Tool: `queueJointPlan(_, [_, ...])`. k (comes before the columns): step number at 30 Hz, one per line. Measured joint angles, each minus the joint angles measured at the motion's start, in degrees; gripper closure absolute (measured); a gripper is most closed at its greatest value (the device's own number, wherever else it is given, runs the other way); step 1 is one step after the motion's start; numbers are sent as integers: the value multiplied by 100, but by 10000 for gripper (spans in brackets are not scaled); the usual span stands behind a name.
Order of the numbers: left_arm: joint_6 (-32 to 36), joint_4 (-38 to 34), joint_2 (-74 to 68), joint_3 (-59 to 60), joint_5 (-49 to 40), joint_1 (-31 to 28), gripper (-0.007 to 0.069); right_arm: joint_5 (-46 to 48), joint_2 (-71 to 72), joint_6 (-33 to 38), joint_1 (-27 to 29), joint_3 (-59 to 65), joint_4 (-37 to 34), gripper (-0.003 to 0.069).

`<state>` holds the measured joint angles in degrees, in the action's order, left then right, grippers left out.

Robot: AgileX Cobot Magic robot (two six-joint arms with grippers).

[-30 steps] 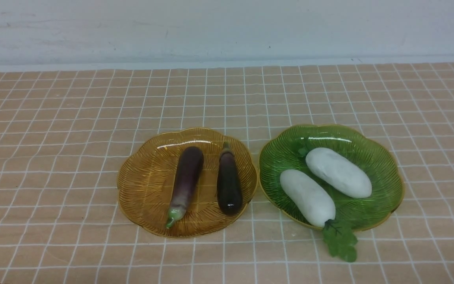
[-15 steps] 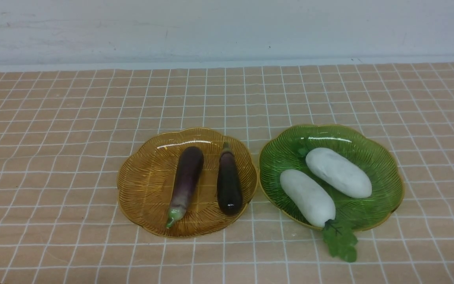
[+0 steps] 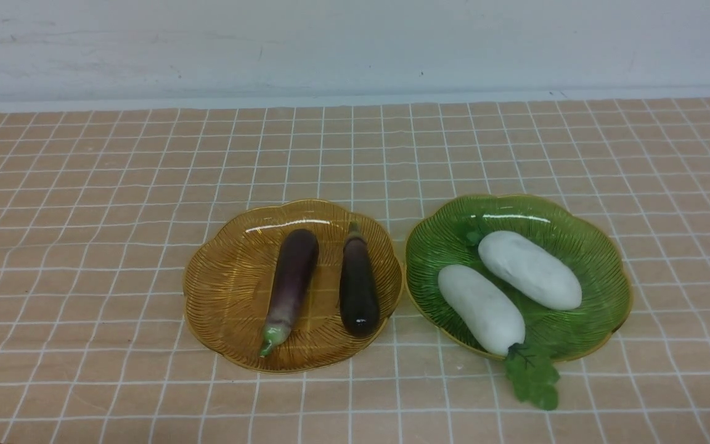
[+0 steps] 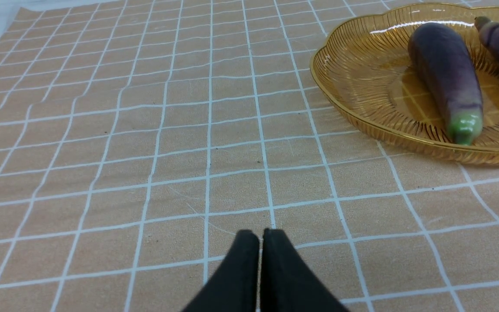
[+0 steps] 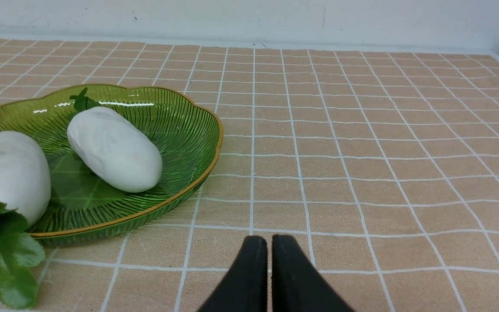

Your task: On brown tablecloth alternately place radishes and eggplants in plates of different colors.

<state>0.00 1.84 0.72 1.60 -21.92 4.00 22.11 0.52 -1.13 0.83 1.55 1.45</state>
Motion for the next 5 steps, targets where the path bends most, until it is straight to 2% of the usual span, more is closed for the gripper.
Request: queueJointPlan(5, [0, 0, 0, 0, 0, 0, 627, 0, 0, 0, 0, 0, 0, 647])
